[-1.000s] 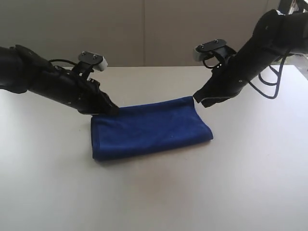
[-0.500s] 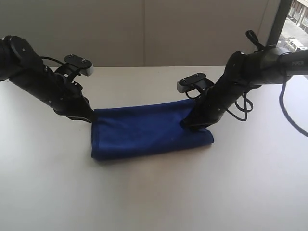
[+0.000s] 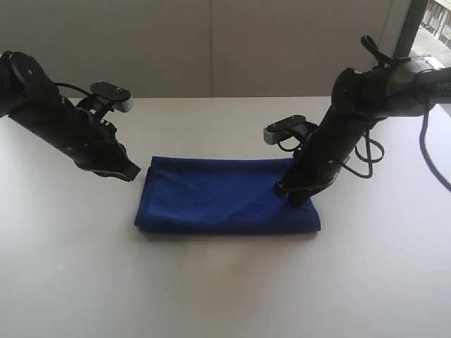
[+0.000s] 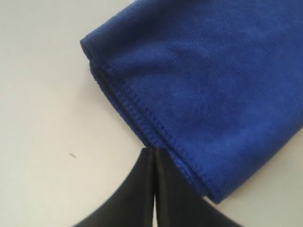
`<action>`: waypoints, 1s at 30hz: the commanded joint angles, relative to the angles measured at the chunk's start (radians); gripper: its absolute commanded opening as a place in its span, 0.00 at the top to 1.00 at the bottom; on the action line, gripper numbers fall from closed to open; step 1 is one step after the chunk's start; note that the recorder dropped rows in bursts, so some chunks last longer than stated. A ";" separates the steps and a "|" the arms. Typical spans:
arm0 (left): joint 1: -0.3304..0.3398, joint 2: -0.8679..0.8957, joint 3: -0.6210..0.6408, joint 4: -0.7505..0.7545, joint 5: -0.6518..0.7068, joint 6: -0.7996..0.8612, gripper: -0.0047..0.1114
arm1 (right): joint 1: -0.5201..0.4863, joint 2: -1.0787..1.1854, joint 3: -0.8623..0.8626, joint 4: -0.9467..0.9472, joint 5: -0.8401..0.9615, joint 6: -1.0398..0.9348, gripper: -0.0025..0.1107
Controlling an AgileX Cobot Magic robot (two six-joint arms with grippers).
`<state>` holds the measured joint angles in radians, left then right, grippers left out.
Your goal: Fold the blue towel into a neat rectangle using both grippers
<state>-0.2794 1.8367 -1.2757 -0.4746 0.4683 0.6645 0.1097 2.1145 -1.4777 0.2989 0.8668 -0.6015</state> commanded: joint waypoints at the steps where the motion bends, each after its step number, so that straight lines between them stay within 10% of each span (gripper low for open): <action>1: 0.000 -0.010 -0.013 -0.150 -0.079 0.074 0.96 | -0.001 -0.086 -0.004 -0.005 -0.114 0.021 0.98; 15: 0.084 0.266 -0.349 -0.475 0.259 0.300 0.96 | -0.005 -0.016 -0.046 0.111 -0.264 0.087 0.98; 30: 0.116 0.342 -0.353 -0.525 0.218 0.313 0.96 | -0.080 0.063 -0.097 0.224 -0.213 0.038 0.98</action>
<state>-0.1651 2.1713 -1.6246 -0.9657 0.6865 0.9656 0.0415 2.1659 -1.5674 0.5184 0.6437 -0.5512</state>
